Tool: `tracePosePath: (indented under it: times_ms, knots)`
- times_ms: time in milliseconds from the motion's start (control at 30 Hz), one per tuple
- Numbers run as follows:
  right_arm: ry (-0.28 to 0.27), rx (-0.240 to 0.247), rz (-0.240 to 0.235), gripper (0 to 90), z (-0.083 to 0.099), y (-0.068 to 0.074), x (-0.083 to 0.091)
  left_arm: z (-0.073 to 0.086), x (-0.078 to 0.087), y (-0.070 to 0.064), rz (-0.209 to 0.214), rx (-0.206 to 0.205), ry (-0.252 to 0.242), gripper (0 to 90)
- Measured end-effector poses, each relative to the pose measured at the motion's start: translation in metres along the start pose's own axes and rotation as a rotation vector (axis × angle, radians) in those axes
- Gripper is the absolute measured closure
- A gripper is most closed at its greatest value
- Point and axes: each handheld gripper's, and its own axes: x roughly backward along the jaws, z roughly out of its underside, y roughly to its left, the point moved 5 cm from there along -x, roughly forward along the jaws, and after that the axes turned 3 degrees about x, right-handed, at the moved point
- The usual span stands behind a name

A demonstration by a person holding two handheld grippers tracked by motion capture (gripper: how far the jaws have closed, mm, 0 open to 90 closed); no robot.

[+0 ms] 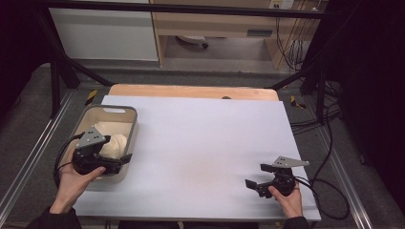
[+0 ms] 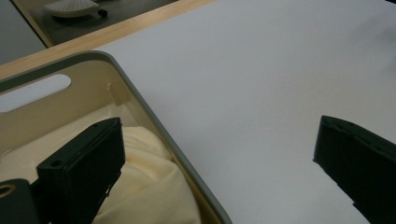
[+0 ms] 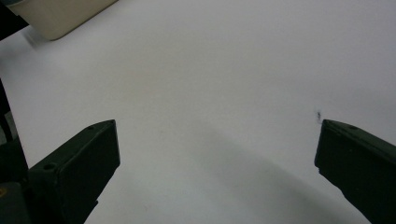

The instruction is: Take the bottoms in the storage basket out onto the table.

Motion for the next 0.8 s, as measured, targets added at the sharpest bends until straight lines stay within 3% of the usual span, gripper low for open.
tracePosePath:
  times_ms: [333,800]
  knots:
    - [0.002,0.003,-0.001,0.5,0.0,0.0,0.0,0.004,0.009,0.015,-0.029,0.026,-0.004,1.6]
    - [0.003,0.004,-0.001,0.5,0.0,0.0,-0.001,0.018,0.014,0.038,-0.098,0.056,0.038,1.4]
